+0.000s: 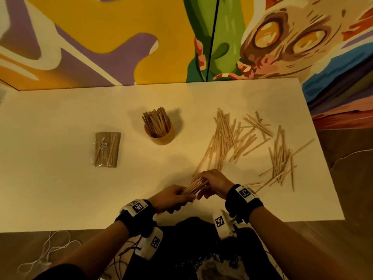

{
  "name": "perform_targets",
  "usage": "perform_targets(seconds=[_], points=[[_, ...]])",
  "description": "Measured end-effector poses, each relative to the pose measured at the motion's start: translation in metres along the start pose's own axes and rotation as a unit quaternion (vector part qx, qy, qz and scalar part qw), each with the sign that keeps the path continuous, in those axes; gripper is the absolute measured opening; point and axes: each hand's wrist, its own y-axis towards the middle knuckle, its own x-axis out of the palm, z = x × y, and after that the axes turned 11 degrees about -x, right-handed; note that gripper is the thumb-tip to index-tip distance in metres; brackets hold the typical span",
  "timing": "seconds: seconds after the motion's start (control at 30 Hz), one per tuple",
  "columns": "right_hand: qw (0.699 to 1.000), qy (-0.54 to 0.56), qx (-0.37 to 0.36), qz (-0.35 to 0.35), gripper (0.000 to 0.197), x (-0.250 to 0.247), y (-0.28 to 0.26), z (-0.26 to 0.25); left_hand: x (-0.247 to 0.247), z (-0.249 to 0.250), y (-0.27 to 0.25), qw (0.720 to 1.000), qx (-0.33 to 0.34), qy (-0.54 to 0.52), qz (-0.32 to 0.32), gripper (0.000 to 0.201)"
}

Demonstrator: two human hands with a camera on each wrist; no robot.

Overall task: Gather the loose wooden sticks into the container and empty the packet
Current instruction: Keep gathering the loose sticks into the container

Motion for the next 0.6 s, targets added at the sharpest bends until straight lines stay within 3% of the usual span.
perform_targets(seconds=[0.1,0.2,0.33,0.43,0.6], points=[[1.000,0.001,0.007,-0.010,0.036,0.016,0.005,0.001,-0.010,-0.011,0.000,0.987,0.044,0.137,0.076,0.031],[1.000,-0.004,0.005,-0.026,0.039,0.030,0.008,0.000,-0.017,-0.020,0.001,0.963,0.071,0.201,0.167,0.020],[0.999,-0.017,-0.023,-0.026,0.039,0.050,0.013,-0.001,-0.023,-0.027,0.002,0.926,0.073,0.286,0.237,0.027],[0.998,-0.018,-0.051,-0.035,0.028,0.063,0.017,-0.001,-0.029,-0.032,0.002,0.903,0.049,0.319,0.283,0.029],[0.999,0.011,-0.052,-0.013,0.026,0.081,0.025,-0.001,-0.036,-0.040,0.004,0.863,0.044,0.362,0.351,0.045]])
